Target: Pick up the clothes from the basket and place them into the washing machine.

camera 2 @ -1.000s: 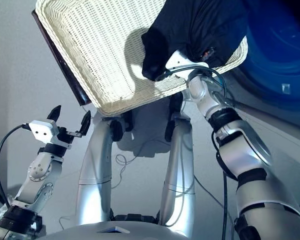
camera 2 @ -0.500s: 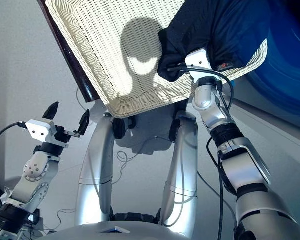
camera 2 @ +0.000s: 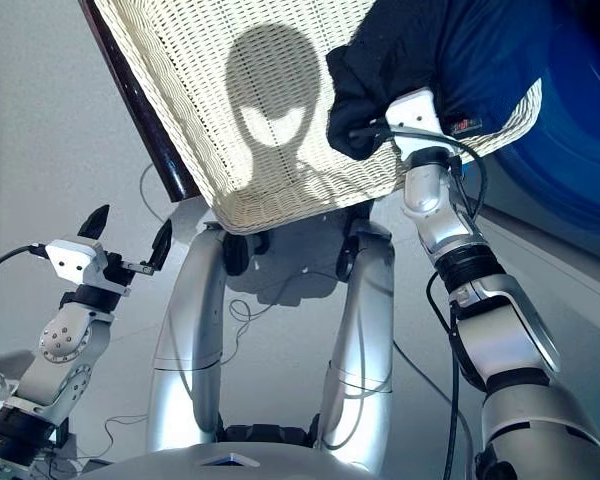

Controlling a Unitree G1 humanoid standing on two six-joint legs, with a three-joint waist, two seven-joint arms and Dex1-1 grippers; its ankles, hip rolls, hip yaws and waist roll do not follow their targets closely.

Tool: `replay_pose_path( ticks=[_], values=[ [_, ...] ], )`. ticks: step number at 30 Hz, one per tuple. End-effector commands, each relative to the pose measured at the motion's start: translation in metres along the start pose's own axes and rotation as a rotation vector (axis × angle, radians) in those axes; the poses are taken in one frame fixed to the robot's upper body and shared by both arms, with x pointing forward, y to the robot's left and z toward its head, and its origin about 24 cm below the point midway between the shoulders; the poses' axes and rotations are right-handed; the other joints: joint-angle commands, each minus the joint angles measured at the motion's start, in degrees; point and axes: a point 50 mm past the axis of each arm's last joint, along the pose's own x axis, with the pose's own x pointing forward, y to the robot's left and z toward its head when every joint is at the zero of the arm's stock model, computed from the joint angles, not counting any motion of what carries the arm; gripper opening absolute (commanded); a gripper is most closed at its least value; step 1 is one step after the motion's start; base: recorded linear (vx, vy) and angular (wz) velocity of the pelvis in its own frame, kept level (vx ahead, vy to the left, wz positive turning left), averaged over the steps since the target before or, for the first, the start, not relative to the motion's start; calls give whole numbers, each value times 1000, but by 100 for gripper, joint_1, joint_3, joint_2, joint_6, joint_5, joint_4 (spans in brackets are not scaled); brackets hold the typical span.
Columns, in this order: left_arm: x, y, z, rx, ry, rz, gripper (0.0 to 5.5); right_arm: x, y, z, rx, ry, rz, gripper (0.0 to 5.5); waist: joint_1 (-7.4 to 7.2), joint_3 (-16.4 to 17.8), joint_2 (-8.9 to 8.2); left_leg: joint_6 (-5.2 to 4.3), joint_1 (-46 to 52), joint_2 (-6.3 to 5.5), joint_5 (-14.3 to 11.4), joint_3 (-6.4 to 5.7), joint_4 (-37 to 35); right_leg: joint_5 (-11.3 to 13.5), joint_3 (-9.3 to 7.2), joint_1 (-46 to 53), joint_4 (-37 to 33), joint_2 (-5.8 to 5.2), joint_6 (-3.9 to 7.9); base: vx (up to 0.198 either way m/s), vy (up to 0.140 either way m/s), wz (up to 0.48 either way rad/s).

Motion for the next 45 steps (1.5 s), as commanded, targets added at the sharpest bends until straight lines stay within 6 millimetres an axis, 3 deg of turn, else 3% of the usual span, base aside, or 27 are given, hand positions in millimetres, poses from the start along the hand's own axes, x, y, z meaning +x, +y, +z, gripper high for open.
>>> replay_pose_path(
  ticks=[1, 7, 9, 14, 16, 19, 23, 27, 31, 33, 35, 37, 40, 45],
  values=[
    [-25, -15, -26, -100, 85, 14, 550, 10, -152, 140, 132, -557, -486, 0, -186, -1072, 324, -417, 195, 124, 636, -388, -861, -42, -546, 503, -324, 199, -464, 0, 0, 0],
    [-30, -12, -26, -112, 83, 29, 550, -19, -145, 119, 260, -567, -267, 0, -332, -1078, 279, -421, 251, 120, 630, -381, -890, -57, -560, 577, -379, 222, -463, 0, 0, 0],
    [-33, -12, -28, -121, 91, 27, 550, -30, -157, 112, 294, -567, -302, 0, -348, -1098, 256, -428, 258, 122, 623, -388, -891, -58, -557, 589, -400, 220, -455, 0, 0, 0],
    [-34, -12, -29, -114, 98, 37, 550, -55, -165, 106, 416, -653, -375, 0, -437, -1097, 236, -423, 285, 144, 597, -379, -896, -70, -559, 610, -421, 227, -450, 0, 0, 0],
    [-34, -11, -29, -102, 99, 41, 550, -61, -172, 119, 337, -719, -471, 0, -429, -1117, 238, -422, 297, 134, 588, -379, -910, -73, -553, 616, -431, 238, -439, 0, 0, 0],
    [-32, -11, -29, -99, 94, 52, 550, -61, -178, 133, 415, -820, -600, 0, -405, -1142, 259, -414, 315, 129, 562, -366, -922, -72, -548, 616, -443, 249, -434, 0, 0, 0],
    [-30, -14, -29, -125, 100, 51, 550, -51, -175, 131, 671, -858, -523, 0, -413, -1158, 257, -416, 333, 142, 557, -354, -941, -70, -544, 632, -470, 267, -434, 0, 0, 0],
    [-32, -14, -29, -130, 106, 38, 550, -47, -179, 132, 567, -805, -485, 0, -409, -1150, 222, -431, 356, 153, 576, -363, -968, -63, -535, 657, -486, 255, -429, 0, 0, 0],
    [-32, -16, -28, -133, 99, 27, 550, -41, -170, 133, 487, -754, -440, 0, -386, -1098, 219, -433, 375, 158, 588, -349, -969, -50, -528, 674, -498, 251, -436, 0, 0, 0],
    [-32, -16, -26, -122, 90, 21, 550, -35, -166, 133, 366, -698, -429, 0, -347, -1075, 222, -430, 387, 151, 602, -339, -978, -36, -537, 674, -497, 242, -440, 0, 0, 0],
    [-32, -15, -24, -104, 85, 20, 550, -27, -157, 137, 97, -631, -418, 0, -292, -1053, 206, -425, 380, 140, 618, -337, -975, -21, -543, 674, -484, 230, -440, 0, 0, 0],
    [-31, -16, -23, -101, 77, 18, 550, -16, -148, 135, -35, -575, -425, 0, -251, -1042, 220, -418, 372, 140, 613, -339, -959, -15, -543, 674, -481, 225, -443, 0, 0, 0],
    [-28, -18, -18, -98, 55, 7, 550, 16, -131, 131, -277, -451, -397, 0, -109, -997, 231, -408, 356, 141, 619, -316, -942, 17, -529, 645, -462, 207, -454, 0, 0, 0],
    [-19, -27, -11, -137, 10, -11, 550, 68, -82, 122, -419, -260, -296, 0, 34, -894, 350, -402, 306, 130, 652, -269, -919, 82, -523, 584, -441, 190, -472, 0, 0, 0]
  ],
)
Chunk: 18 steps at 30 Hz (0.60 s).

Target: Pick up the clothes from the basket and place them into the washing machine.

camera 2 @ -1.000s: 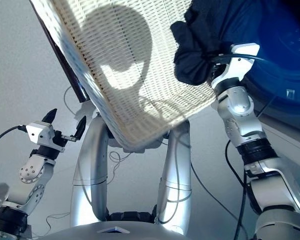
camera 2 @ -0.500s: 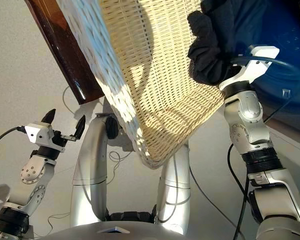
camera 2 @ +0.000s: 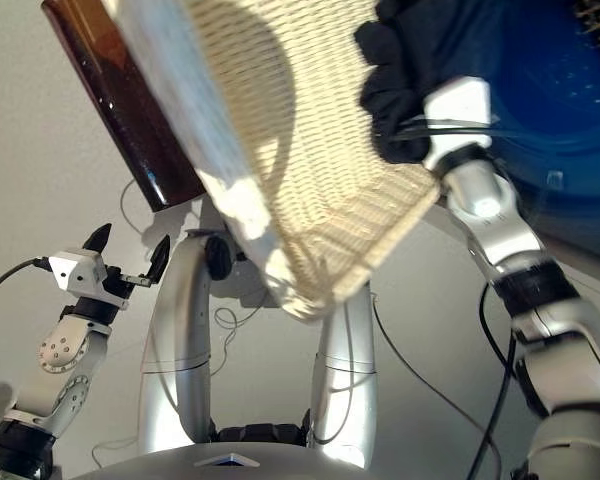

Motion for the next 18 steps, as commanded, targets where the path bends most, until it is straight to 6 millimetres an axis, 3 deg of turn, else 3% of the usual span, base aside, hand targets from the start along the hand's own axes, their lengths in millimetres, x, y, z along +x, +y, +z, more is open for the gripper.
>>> replay_pose_path(
  ticks=[1, 5, 10, 13, 14, 15, 18],
  values=[
    [-8, -21, -9, -85, 4, -13, 550, 28, -137, 66, -58, -89, -610, 0, 219, -751, 568, -379, -41, -2, 692, -319, -749, 17, -529, 264, -179, 101, -504, 0, 0, 0],
    [-4, -22, -5, -86, -20, -1, 550, 42, -121, 70, -92, -52, -543, 0, 272, -685, 574, -381, -38, -49, 730, -317, -809, 40, -550, 274, -205, 76, -507, 0, 0, 0],
    [-3, -22, 0, -88, -44, 0, 550, 47, -116, 72, -127, -37, -490, 0, 303, -617, 562, -388, -36, -68, 763, -336, -868, 38, -577, 285, -234, 45, -503, 0, 0, 0],
    [-3, -22, 0, -90, -45, 1, 550, 47, -117, 71, -147, -26, -491, 267, 311, -575, 545, -382, -27, -76, 763, -340, -888, 46, -567, 297, -254, 32, -491, 0, 0, 0],
    [-3, -22, 0, -91, -45, 2, 550, 46, -118, 71, -160, -25, -490, 464, 308, -563, 535, -382, -17, -79, 764, -337, -894, 49, -565, 303, -260, 29, -489, 0, 0, 0],
    [-3, -22, 0, -92, -48, 3, 550, 46, -119, 71, -170, -25, -494, 550, 302, -549, 529, -381, -25, -84, 764, -336, -886, 53, -565, 301, -260, 27, -485, 0, 0, 0],
    [-2, -23, 1, -94, -52, 6, 550, 44, -122, 68, -194, -12, -499, 550, 288, -526, 526, -381, -18, -82, 758, -333, -887, 61, -560, 301, -269, 28, -480, 0, 0, 0]
  ],
)
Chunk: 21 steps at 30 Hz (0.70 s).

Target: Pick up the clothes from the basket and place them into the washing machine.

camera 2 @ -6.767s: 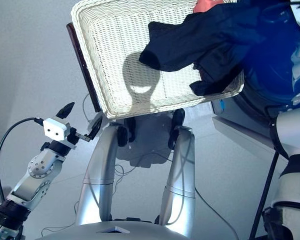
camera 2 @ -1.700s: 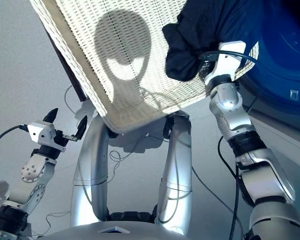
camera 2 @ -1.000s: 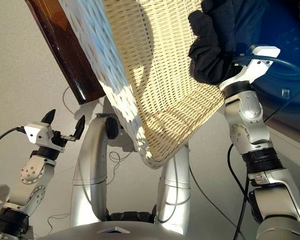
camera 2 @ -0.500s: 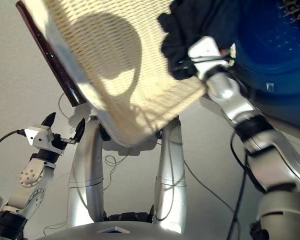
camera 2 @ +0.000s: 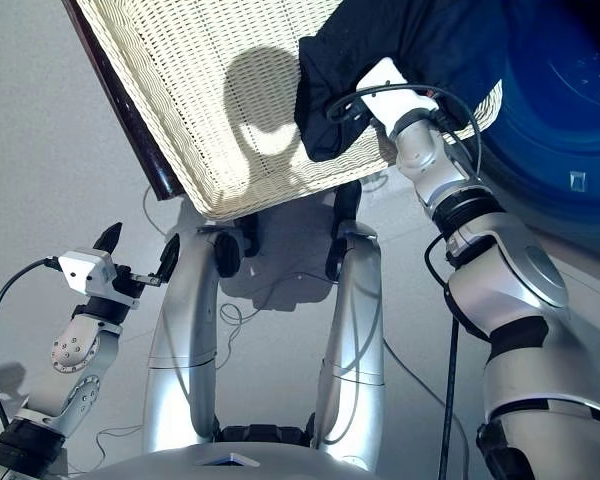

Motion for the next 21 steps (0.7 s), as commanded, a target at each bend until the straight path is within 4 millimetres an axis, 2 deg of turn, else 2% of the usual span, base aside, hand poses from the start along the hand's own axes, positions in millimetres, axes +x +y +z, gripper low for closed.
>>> replay_pose_path(
  ticks=[1, 6, 11, 16, 21],
  values=[
    [-6, -14, 1, -54, -37, -6, 550, 15, -113, 56, -24, -137, -417, 550, -29, -544, 257, -150, 56, -119, 525, -238, -734, -73, -433, 425, -252, 25, -291, 0, 0, 0],
    [-5, -14, 3, -50, -47, -6, 550, 7, -127, 53, -64, -164, -435, 550, -89, -563, 236, -152, 38, -121, 522, -241, -716, -72, -429, 393, -227, 37, -292, 0, 0, 0],
    [-10, -9, 3, -36, -45, 4, 550, -17, -150, 47, -120, -256, -445, 550, -179, -592, 165, -174, 33, -119, 522, -258, -710, -95, -450, 403, -229, 26, -286, 0, 0, 0],
    [-15, -5, 3, -19, -31, -7, 550, -36, -159, 37, -207, -285, -398, 550, -233, -626, 107, -180, 30, -95, 504, -287, -683, -119, -460, 401, -219, 25, -285, 0, 0, 0],
    [-16, -3, 4, -5, -20, -27, 550, -36, -159, 41, -309, -291, -369, 550, -236, -651, 85, -173, 21, -68, 486, -311, -655, -126, -448, 387, -212, 35, -294, 0, 0, 0]
  ],
)
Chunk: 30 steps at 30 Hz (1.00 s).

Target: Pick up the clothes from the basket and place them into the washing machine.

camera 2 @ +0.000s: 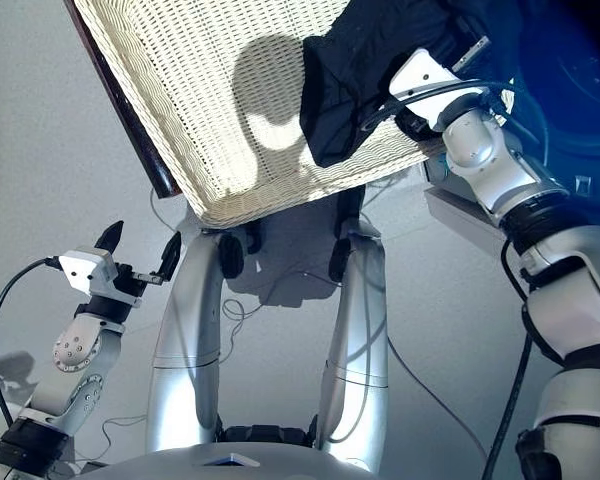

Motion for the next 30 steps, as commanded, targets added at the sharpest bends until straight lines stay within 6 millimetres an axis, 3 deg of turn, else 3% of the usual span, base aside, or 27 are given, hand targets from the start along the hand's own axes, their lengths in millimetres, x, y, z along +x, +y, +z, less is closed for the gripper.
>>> replay_pose_path(
  ticks=[1, 10, 11, 12, 17, 24, 27, 30],
  values=[
    [-18, -4, 0, -20, -5, -9, 550, -4, -126, 21, -142, -82, -434, 550, -192, -607, -7, -162, 82, -14, 406, -212, -541, -133, -343, 385, -114, 47, -228, 0, 0, 0],
    [-13, -11, -1, -53, -7, -9, 550, 39, -108, 46, -154, -28, -430, 550, -51, -573, 95, -148, 63, -12, 426, -168, -534, -119, -346, 362, -78, 48, -258, 0, 0, 0],
    [-13, -11, -1, -54, -8, -7, 550, 40, -109, 47, -154, -30, -430, 356, -61, -571, 100, -148, 62, -12, 426, -168, -535, -119, -345, 362, -78, 48, -258, 0, 0, 0],
    [-11, -12, -2, -57, -9, -9, 550, 44, -105, 47, -130, -9, -432, 0, -36, -568, 117, -147, 57, -16, 437, -162, -543, -116, -348, 351, -70, 48, -261, 0, 0, 0],
    [-6, -17, -2, -82, -22, -2, 550, 54, -97, 48, 2, 46, -458, 0, 11, -540, 157, -145, 25, -36, 460, -173, -538, -106, -348, 327, -40, 42, -260, 0, 0, 0],
    [-4, -16, -3, -81, -31, 24, 550, 53, -95, 52, 110, 15, -503, 0, -14, -564, 135, -155, 40, -55, 477, -194, -586, -126, -376, 352, -63, 46, -263, 0, 0, 0],
    [-3, -15, -6, -78, -25, 37, 550, 41, -98, 45, 399, -50, -592, 0, -93, -555, 108, -161, 82, -58, 464, -200, -612, -159, -398, 403, -78, 48, -264, 0, 0, 0],
    [-2, -15, -8, -86, -17, 39, 550, 20, -102, 28, 818, -132, -738, 0, -172, -544, 93, -159, 137, -56, 438, -189, -616, -184, -404, 455, -94, 65, -251, 0, 0, 0]
  ],
)
